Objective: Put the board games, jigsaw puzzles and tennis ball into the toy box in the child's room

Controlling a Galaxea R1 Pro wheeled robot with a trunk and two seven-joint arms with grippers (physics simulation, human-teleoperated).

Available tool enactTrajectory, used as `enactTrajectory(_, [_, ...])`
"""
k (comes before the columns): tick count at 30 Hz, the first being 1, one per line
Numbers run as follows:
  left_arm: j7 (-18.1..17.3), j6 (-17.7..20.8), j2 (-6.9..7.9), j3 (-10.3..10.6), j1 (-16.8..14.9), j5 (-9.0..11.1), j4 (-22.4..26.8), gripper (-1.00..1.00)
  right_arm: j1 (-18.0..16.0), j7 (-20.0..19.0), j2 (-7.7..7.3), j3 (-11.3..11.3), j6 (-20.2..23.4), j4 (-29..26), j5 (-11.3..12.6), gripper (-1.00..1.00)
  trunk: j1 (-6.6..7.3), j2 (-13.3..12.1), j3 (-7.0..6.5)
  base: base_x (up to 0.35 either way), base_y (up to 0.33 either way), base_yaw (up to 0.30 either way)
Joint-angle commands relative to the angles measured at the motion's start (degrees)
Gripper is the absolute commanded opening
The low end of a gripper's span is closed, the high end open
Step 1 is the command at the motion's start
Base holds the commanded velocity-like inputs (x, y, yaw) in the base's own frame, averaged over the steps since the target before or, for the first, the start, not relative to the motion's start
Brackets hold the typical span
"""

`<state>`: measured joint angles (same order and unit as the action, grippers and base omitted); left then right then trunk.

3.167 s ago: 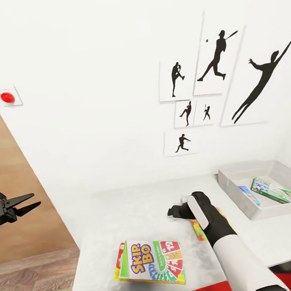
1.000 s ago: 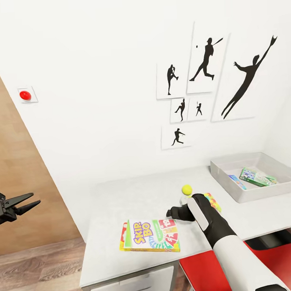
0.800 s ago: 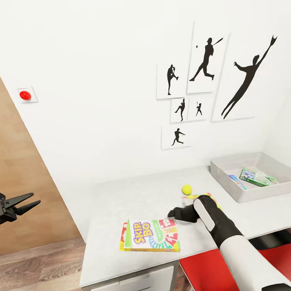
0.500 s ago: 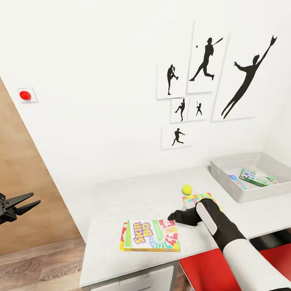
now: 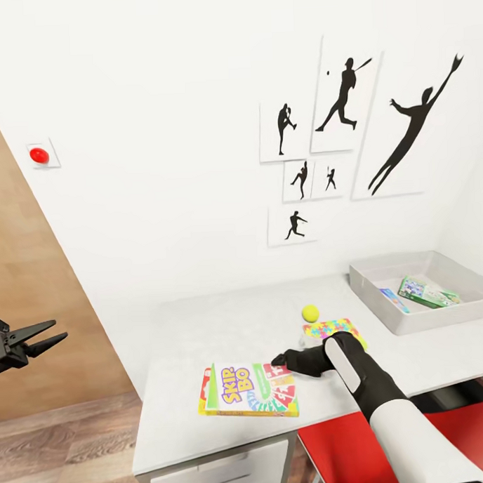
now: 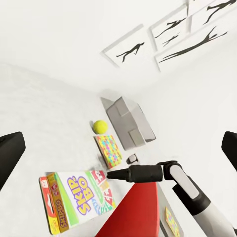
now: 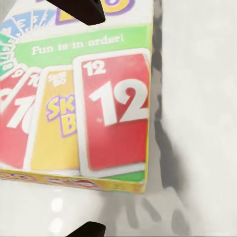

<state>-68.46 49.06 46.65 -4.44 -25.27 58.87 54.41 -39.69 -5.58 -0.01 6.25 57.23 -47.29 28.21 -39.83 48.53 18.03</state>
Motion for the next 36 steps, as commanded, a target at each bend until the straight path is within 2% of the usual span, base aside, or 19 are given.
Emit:
enactTrajectory(1, [0.0,0.4,0.04,0.0,0.0,0.3,0.0,1.0,0.0,-1.2,0.03,0.0,0.2,0.0,-0.7,1.0,-0.01,0.1,0.15,0.0,0.0,0.0])
enactTrajectory(21, [0.0,0.4,0.04,0.0,0.0,0.3,0.0,1.0,0.0,-2.3,0.06,-0.1,-0.1,1.7,-1.2,1.0,-0.01,0.1,1.81,0.0,0.0,0.0])
enactTrajectory(36, [0.1,0.4,0.02,0.0,0.0,0.3,0.0,1.0,0.0,-2.4,0.44,0.0,-2.0,2.1,-1.1,1.0,-0.01,0.1,1.92,0.0,0.058,0.0])
